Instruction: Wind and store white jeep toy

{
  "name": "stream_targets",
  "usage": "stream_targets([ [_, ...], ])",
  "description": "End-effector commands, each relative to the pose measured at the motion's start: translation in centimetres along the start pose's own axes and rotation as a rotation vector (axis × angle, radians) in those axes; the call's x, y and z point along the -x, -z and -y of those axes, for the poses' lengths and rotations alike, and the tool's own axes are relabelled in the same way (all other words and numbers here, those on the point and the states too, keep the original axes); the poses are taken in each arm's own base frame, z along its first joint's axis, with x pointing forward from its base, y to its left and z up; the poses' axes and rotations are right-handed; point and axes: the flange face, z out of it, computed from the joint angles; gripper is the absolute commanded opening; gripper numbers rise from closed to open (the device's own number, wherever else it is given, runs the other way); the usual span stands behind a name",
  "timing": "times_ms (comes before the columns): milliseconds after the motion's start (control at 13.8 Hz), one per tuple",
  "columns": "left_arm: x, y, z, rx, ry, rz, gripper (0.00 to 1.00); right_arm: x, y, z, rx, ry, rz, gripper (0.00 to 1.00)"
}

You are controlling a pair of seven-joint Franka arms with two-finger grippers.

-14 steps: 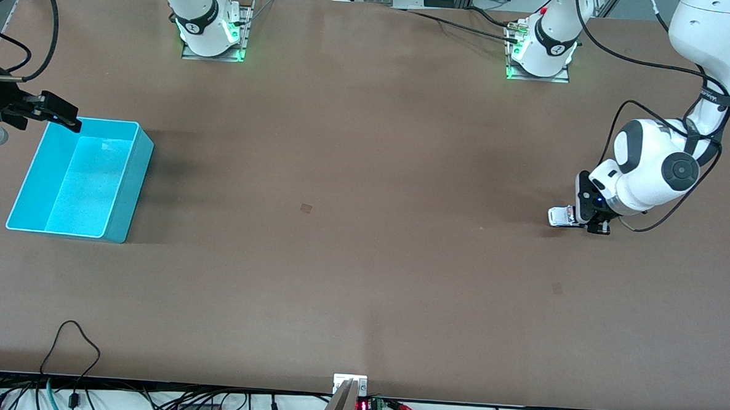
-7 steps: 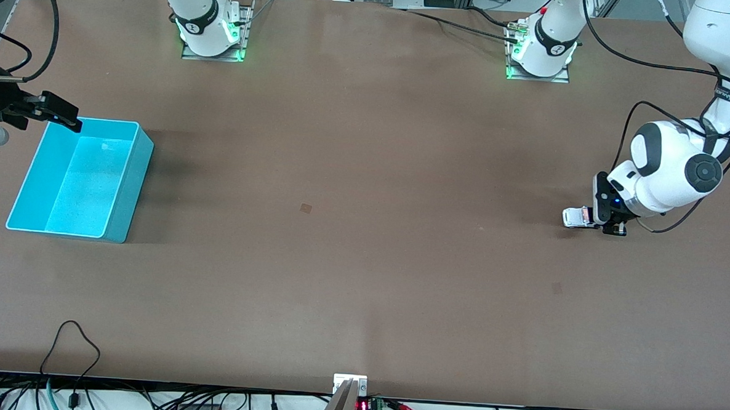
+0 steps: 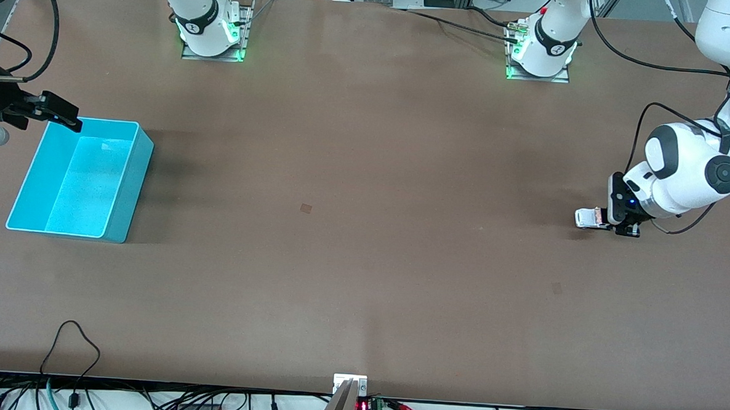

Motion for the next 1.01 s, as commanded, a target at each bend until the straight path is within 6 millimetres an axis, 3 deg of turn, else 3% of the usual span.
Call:
stream_targets([
  [0, 1.8, -2.4, 0.8, 0.011, -0.059, 0.026, 0.2, 0.3, 0.2, 0.0, -0.013, -0.013, 0.006, 1.0],
  [939, 6.3, -3.4, -0.6, 0.029, -0.045, 0.058, 0.2, 0.3, 0.2, 0.3, -0.013, -0.007, 0.007, 1.0],
])
